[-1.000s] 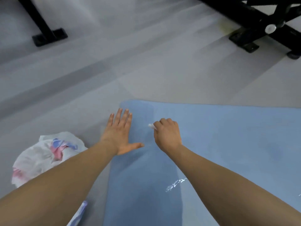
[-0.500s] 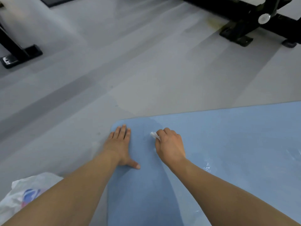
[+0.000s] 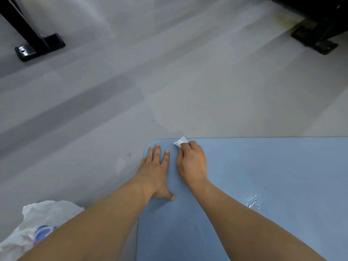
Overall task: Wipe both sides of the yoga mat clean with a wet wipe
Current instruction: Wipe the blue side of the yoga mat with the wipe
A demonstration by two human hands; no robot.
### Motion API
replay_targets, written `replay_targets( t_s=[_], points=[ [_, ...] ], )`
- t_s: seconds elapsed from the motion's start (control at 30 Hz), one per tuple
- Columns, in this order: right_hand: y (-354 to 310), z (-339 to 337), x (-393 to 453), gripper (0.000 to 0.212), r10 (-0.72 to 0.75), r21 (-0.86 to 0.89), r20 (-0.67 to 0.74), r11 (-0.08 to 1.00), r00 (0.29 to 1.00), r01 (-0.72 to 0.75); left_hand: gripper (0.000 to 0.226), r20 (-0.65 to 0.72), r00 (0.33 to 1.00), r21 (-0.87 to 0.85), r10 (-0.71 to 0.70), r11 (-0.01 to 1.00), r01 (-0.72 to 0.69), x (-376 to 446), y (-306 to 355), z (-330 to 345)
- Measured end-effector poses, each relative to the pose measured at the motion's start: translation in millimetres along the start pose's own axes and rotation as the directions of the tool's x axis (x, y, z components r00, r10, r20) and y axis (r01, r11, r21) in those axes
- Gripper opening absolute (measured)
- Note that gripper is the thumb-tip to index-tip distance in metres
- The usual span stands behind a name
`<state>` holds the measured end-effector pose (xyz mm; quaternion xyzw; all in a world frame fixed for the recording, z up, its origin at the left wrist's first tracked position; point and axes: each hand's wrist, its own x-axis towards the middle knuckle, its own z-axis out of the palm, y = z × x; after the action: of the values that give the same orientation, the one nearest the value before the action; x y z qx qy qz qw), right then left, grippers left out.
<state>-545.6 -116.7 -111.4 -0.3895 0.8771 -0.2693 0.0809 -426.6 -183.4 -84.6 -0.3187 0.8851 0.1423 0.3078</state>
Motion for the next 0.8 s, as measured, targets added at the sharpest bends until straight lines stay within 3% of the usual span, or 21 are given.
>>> replay_targets(
  t_s=[0.13,0.3,0.43,0.5,0.63,0.73,0.8],
  points=[
    [-2,3,3,0.019,-0.014,-0.047,0.026,0.999,1.0,0.015,0.151,-0.023,1.0,-0.02,-0.003,1.0,0.003,1,-1,4],
    [-16,10,-6,0.019,-0.186,-0.015,0.218,0.981,0.958,0.194,0.16,-0.077,0.997,-0.099,-0.025,0.995,0.018,0,-5,4],
    [5,-2,5,0.018,-0.262,-0.048,0.272,0.957,0.926,0.286,0.163,-0.099,0.995,-0.112,-0.029,0.993,0.018,-2,-8,5],
    [30,-17,14,0.02,-0.258,-0.073,0.228,0.957,0.939,0.281,0.163,-0.105,0.994,-0.108,-0.028,0.994,0.017,-2,-9,4],
    [77,-42,31,0.019,-0.056,-0.15,0.104,0.986,0.993,0.071,0.163,-0.099,0.995,-0.121,-0.03,0.993,0.017,-2,-9,4],
    [65,-34,27,0.028,0.014,-0.166,0.066,0.986,0.998,-0.003,0.164,-0.089,0.995,-0.112,-0.039,0.993,0.029,-1,-8,2],
    [41,-23,19,0.026,0.022,-0.075,0.084,0.997,0.996,-0.015,0.165,-0.075,0.996,-0.098,-0.046,0.994,0.038,0,-8,1]
  ],
)
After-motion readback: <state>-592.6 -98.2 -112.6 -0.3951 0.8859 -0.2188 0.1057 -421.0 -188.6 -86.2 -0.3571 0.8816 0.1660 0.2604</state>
